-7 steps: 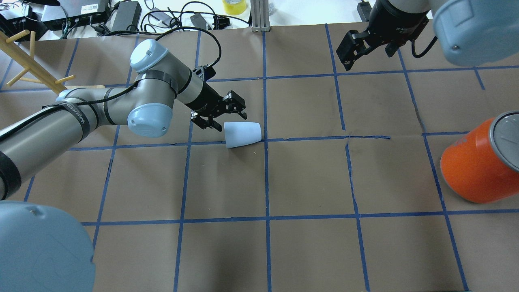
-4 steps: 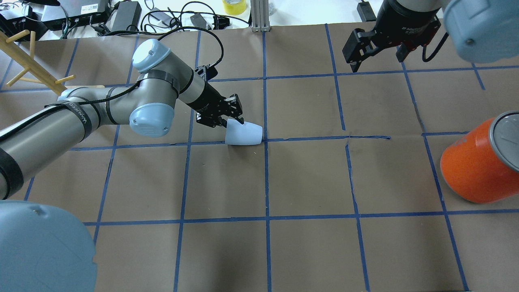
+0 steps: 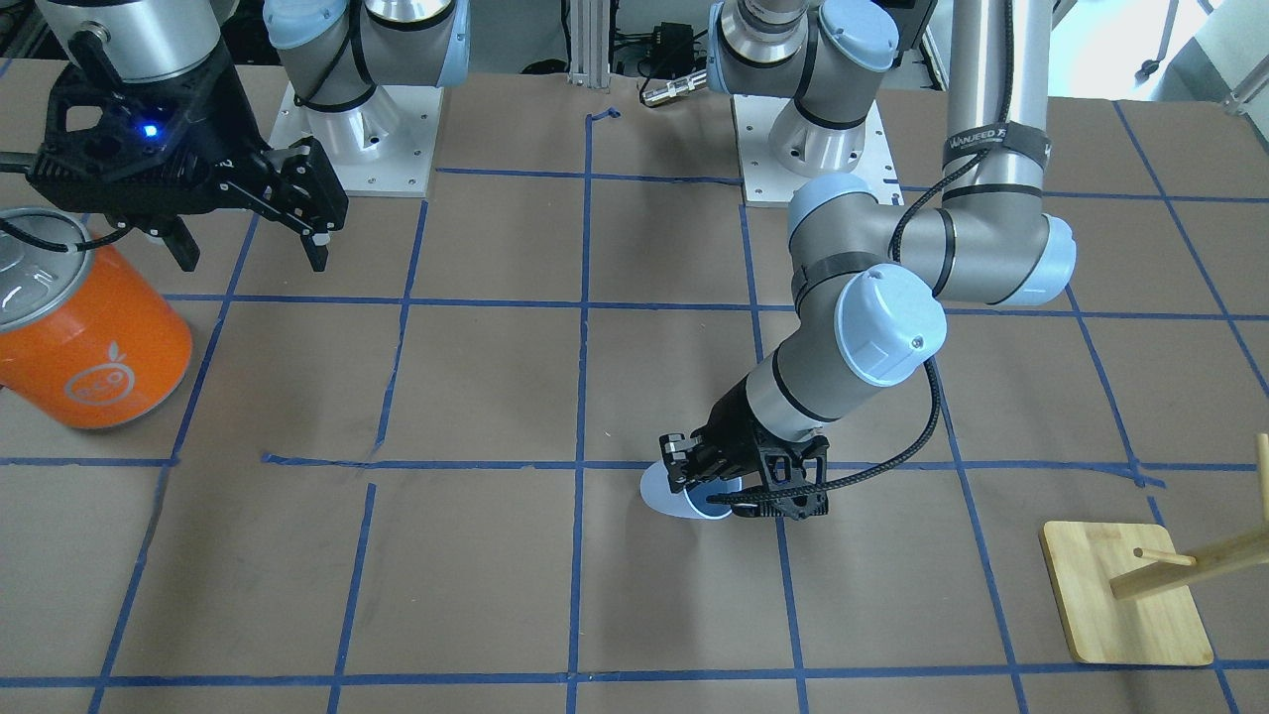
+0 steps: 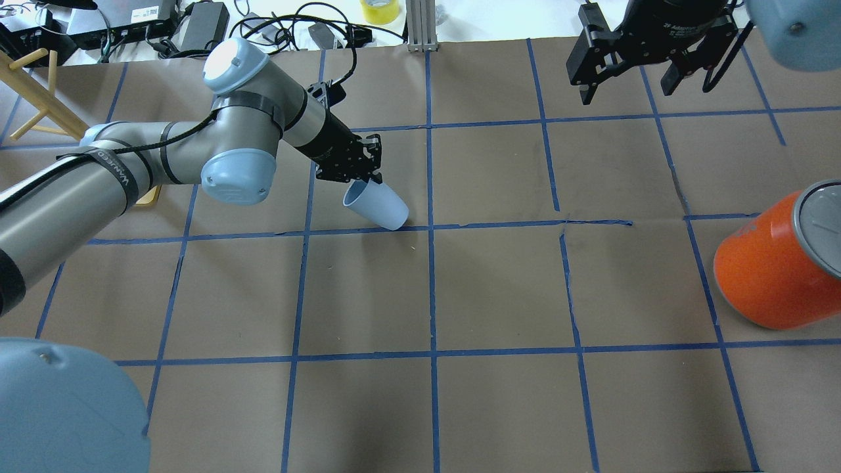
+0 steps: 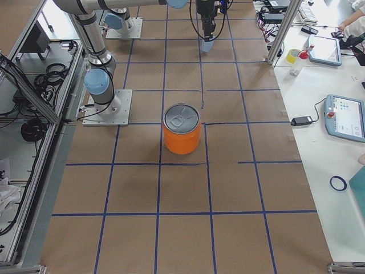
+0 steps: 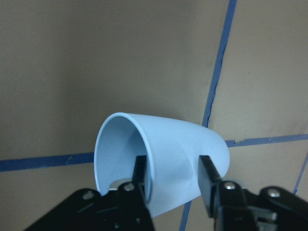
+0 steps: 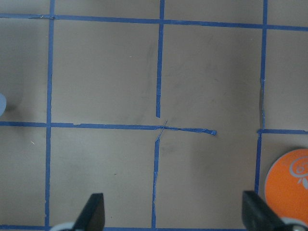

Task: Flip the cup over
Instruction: 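Lift the cup with the left gripper and rotate it upright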

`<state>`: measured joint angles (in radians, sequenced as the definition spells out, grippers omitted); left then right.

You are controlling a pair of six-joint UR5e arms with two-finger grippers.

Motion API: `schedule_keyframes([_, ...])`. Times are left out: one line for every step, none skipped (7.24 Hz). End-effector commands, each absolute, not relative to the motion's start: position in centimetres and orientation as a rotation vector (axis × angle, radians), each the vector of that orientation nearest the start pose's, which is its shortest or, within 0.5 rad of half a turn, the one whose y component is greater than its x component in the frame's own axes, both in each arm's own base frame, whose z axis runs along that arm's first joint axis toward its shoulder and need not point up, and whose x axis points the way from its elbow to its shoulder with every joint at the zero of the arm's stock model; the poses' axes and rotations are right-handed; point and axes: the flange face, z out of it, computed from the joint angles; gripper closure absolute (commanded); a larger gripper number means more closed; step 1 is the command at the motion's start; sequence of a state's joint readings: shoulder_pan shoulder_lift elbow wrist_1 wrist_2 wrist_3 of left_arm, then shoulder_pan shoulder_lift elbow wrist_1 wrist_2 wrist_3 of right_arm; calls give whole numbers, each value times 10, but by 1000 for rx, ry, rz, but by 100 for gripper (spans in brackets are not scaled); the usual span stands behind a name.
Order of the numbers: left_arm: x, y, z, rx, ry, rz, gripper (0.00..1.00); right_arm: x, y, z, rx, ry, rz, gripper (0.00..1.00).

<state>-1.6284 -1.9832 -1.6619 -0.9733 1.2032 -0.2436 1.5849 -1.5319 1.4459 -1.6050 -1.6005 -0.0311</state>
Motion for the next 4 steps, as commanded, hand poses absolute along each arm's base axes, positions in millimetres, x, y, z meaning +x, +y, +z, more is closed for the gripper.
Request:
schedule_keyframes([-193, -626, 302, -297, 3368, -128, 100, 135, -517, 535, -58, 3164, -192, 0])
schedule_keyframes([-181, -633, 318, -230, 3248, -173, 100, 135, -517, 535, -58, 3163, -191, 0])
schedule_keyframes([-163, -643, 340, 42, 3052, -262, 100, 135, -517, 535, -53, 3163, -191, 0])
schedule_keyframes([-141, -651, 350, 223, 2942, -269, 100, 135, -515, 534, 0, 3165, -180, 0])
